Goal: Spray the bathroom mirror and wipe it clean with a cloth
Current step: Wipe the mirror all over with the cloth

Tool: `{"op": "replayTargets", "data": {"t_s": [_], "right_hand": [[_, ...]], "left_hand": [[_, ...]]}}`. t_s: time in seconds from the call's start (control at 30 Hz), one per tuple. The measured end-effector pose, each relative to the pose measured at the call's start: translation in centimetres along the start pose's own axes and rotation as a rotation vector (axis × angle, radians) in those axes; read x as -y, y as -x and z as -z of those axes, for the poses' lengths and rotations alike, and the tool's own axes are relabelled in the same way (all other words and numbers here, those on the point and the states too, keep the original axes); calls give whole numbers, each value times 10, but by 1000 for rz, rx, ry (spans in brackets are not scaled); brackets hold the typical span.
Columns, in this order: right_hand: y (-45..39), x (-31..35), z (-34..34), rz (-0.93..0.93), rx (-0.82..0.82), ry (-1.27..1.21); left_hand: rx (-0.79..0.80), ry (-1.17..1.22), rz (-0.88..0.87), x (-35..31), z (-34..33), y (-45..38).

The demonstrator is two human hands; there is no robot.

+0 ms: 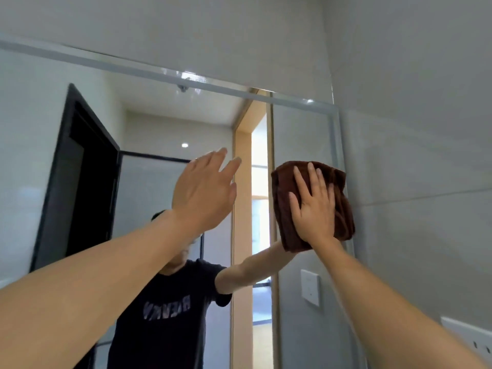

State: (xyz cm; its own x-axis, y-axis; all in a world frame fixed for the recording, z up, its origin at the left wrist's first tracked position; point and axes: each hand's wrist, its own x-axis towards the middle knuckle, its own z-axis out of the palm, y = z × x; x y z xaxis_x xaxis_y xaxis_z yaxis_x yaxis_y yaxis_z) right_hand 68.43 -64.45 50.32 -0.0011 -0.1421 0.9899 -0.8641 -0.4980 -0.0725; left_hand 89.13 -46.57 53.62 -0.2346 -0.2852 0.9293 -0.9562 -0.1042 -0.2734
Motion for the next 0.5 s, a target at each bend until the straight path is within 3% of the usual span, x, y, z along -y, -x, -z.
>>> {"op": "replayTargets", "data": {"t_s": [0.27, 0.4, 0.5], "right_hand": [[6, -30, -3, -81, -38, 2], [21, 14, -5, -181, -28, -6], [40, 80, -2, -124, -13, -28]], "left_hand": [[-1, -23, -59, -5, -1, 9], [-67, -11, -15, 27, 16, 31], [-76, 8, 17, 46, 21, 45]]}}
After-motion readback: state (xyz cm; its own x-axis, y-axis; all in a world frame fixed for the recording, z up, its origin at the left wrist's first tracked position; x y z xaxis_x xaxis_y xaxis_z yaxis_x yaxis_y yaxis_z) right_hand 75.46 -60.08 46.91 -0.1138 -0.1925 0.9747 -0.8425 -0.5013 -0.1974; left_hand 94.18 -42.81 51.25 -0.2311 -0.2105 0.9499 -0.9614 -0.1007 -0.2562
